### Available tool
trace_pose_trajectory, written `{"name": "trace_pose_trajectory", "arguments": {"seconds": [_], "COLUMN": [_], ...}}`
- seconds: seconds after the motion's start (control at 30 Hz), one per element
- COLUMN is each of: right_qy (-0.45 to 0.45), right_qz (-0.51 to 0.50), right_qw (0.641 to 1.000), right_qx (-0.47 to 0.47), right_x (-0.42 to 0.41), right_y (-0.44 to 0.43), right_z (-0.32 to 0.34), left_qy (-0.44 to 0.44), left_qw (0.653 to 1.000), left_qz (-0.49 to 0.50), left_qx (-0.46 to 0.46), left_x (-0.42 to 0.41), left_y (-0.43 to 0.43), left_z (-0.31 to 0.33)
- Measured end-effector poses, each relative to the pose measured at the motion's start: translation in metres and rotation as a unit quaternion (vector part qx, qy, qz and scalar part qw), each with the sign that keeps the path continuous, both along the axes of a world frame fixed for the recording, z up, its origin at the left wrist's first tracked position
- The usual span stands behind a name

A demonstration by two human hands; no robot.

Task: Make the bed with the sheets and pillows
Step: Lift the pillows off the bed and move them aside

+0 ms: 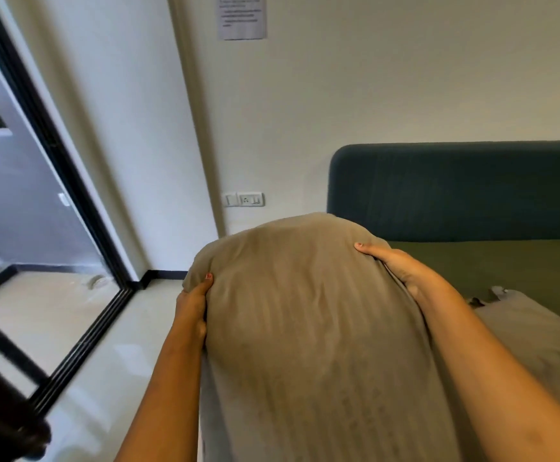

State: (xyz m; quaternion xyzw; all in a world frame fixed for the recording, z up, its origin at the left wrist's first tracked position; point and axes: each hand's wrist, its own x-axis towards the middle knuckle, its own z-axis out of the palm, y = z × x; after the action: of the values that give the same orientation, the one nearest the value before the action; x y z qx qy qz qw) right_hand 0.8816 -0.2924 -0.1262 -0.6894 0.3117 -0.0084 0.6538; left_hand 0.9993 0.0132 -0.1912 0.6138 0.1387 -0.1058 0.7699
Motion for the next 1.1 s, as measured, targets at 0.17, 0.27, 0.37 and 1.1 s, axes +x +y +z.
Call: {"name": "trace_pose_trajectory", "arguments": {"seconds": [0.17,0.27,0.37,1.1], "right_qy": [0.025,0.045,0.071,0.065], "right_qz": [0.021,0.034,0.047,0.251], "right_qw": [0.999,0.998,0.996,0.964], "right_qx": [0.018,0.026,0.022,-0.067], "right_x": [0.079,0.130,0.181,0.494], "right_y": [0.022,0.028,0.030,-0.007], "right_z": [-0.025,-0.042,-0.055,-0.136], "left_qy": [0.069,0.099,0.126,0.271], "left_qw": [0.997,0.993,0.988,0.888], "left_qz": [0.035,0.050,0.066,0.369], "left_qx": [0.031,0.045,0.058,0.042], "left_x": [0.055,0.101,0.148,0.312], "left_y": [0.022,0.025,0.023,-0.045], "left_z": [-0.027,-0.043,-0.062,-0.130]}}
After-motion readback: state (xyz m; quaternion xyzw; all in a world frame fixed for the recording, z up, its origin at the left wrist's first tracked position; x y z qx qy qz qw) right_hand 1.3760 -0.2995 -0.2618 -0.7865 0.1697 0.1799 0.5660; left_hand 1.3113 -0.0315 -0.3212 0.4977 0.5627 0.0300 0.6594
